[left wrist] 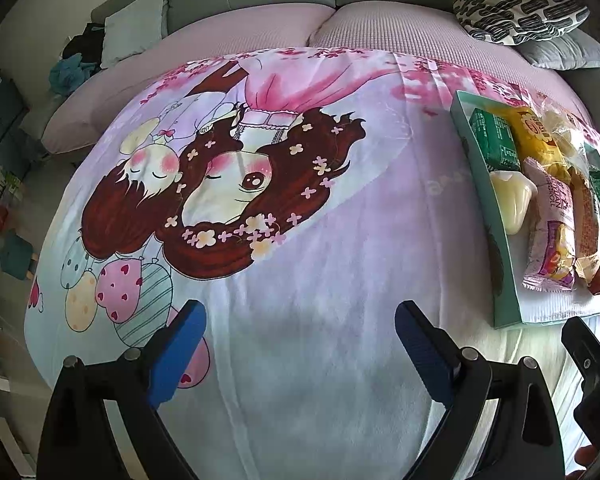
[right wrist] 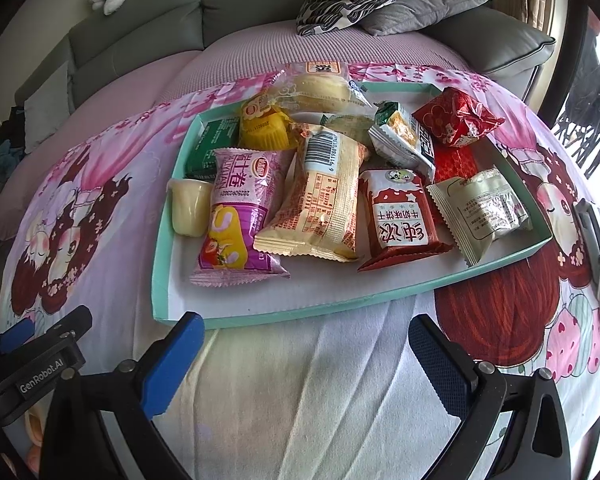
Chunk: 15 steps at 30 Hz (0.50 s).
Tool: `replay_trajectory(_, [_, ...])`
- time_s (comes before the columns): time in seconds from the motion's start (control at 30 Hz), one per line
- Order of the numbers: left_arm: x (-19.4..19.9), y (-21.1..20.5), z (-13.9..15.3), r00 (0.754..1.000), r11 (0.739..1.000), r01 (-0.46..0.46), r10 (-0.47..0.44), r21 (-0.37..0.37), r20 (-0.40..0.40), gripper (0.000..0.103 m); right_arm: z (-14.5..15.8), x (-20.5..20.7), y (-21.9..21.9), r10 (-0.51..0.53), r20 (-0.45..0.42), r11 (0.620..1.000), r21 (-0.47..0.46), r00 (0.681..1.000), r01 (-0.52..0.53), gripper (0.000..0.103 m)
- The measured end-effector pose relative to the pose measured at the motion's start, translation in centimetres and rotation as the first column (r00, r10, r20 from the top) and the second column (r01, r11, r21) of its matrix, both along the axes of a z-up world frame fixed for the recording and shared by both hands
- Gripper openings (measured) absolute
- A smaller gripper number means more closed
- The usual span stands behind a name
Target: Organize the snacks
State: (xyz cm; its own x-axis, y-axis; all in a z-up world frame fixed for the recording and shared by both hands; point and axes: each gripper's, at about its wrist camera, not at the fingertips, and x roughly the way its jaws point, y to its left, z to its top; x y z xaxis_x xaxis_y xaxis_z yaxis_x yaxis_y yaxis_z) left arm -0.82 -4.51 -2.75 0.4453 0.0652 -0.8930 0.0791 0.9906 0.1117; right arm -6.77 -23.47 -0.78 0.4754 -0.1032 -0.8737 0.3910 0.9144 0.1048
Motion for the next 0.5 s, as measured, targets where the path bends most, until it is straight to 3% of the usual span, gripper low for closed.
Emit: replay_trajectory(0.5, [-0.46, -0.3, 0.68, 0.998, 1.0, 0.01, -0.01, 0.013, 0.055, 0.096, -0.03, -0.04, -0.08, 0.0, 0.0, 1.0, 0.0, 1.0, 0.0, 0.103])
